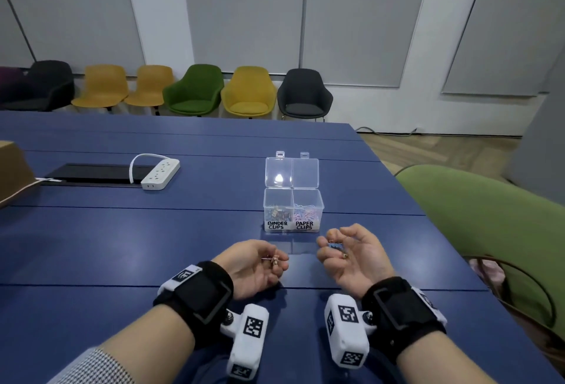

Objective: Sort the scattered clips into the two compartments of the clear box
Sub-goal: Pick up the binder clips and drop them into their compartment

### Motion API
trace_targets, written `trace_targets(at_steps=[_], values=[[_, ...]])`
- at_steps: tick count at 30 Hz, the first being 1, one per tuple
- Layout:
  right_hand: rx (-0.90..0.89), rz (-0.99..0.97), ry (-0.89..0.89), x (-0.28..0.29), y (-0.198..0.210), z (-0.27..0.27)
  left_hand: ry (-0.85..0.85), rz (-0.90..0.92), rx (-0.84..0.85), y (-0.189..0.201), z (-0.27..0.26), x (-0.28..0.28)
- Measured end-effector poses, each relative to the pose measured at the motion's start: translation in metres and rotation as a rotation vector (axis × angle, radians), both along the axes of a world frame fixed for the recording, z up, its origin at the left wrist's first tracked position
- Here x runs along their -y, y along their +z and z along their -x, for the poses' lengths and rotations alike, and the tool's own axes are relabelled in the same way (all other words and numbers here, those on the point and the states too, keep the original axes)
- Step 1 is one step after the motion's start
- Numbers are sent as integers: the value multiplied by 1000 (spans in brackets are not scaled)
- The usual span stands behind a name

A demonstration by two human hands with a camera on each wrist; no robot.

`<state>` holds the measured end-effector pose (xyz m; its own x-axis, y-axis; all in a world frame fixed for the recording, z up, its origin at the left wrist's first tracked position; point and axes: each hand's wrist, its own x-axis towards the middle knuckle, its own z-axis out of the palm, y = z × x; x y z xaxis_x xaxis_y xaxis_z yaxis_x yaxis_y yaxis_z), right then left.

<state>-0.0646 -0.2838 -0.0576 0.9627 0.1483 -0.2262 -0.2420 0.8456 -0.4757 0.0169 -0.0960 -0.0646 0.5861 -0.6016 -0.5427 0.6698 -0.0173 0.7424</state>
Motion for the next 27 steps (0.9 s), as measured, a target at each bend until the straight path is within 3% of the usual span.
trace_targets(at_steps=[3,6,9,12,16,20,24,27], values=[[-167,328,105,-2,3,-5,-243,-242,276,5,-2,-7],[-209,860,333,6,-3,-9,-367,-538,662,19,-15,-9],[-226,1345,572,20,1,-15,-199,-502,893,43,-43,0],[-144,1751,652,28,27,-33,61,-408,1167,64,-68,18],[8,2106,567,13,69,-77,22,-602,1348,65,-83,34],[81,2187,328,-12,92,-119,110,-667,1331,55,-90,31],[71,1964,255,-28,97,-140,177,-657,1330,48,-84,13],[20,1973,187,-30,101,-133,163,-653,1334,48,-76,-3]])
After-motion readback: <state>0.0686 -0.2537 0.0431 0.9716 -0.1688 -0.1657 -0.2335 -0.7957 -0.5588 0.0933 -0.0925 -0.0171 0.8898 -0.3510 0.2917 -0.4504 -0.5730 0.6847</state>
